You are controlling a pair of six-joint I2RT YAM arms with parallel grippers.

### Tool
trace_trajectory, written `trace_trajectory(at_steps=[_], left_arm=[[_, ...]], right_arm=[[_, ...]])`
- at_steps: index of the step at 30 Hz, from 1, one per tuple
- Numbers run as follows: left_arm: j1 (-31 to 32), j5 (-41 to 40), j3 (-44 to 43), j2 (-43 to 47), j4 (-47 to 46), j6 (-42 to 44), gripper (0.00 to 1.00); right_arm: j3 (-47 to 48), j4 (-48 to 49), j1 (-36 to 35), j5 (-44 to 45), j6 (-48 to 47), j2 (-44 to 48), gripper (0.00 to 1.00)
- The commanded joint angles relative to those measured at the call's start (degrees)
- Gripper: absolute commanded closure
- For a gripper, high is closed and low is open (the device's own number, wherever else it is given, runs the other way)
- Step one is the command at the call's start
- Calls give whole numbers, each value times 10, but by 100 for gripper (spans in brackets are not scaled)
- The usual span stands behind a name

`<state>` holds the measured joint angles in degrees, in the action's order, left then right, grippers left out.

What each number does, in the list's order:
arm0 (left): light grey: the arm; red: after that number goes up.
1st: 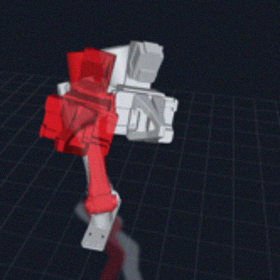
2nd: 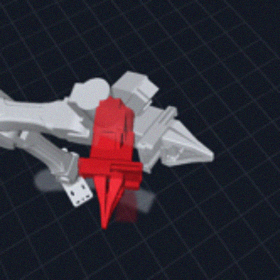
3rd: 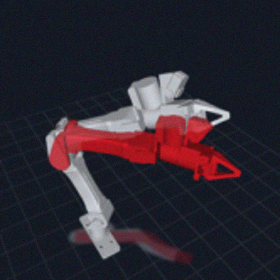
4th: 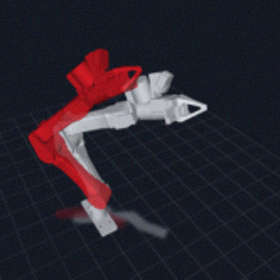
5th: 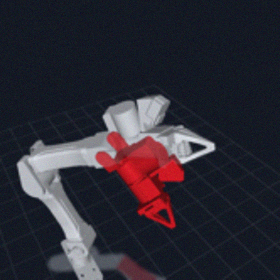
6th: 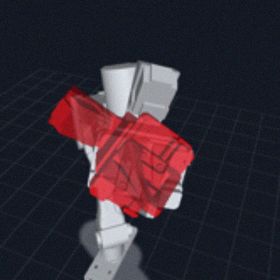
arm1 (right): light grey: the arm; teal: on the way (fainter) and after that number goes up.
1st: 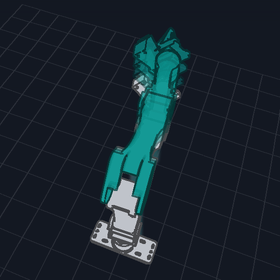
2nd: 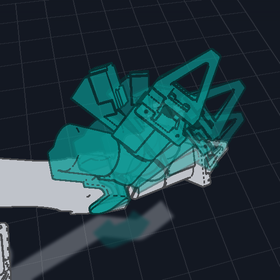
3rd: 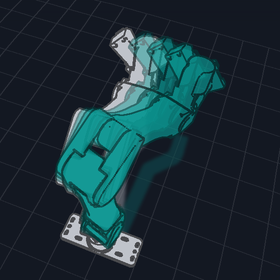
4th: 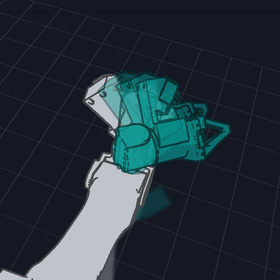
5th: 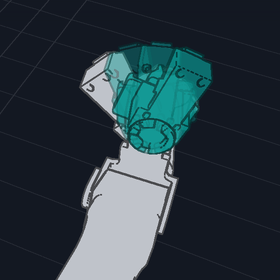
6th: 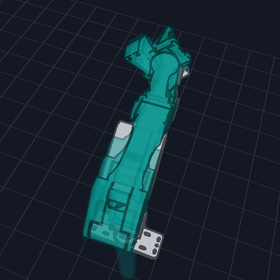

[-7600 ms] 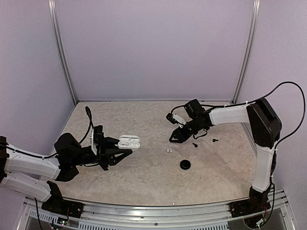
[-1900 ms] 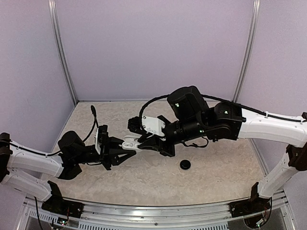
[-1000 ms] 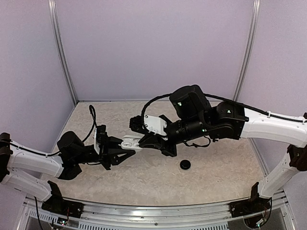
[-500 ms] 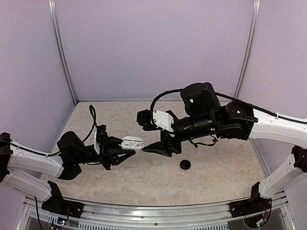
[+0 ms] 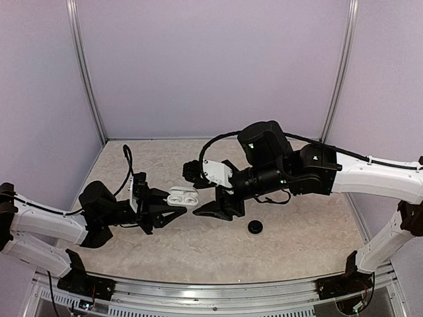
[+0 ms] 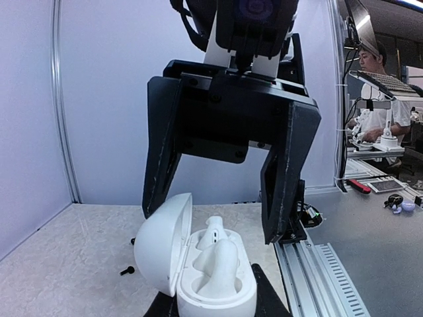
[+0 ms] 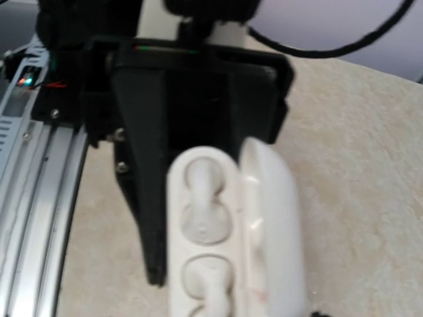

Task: Insert the wireless bluetooth earbuds into the charging case
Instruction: Close the charging case with the earbuds inside.

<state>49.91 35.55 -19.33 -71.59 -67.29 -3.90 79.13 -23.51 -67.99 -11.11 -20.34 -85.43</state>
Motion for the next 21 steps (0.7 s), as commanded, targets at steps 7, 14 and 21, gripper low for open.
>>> trace_trajectory(at_steps=[7,14,21], left_arm=[[1,-9,-10,2,-17,-3,100],[1,-6,-10,1,-18,-6,100],[0,-13,-11,3,-12,-6,100]], right_arm=[[-9,-9,4,-78,-23,16,48],[-16,-8,5,-71,-21,14,61],[-2,-25,5,-98,-29,5,71]])
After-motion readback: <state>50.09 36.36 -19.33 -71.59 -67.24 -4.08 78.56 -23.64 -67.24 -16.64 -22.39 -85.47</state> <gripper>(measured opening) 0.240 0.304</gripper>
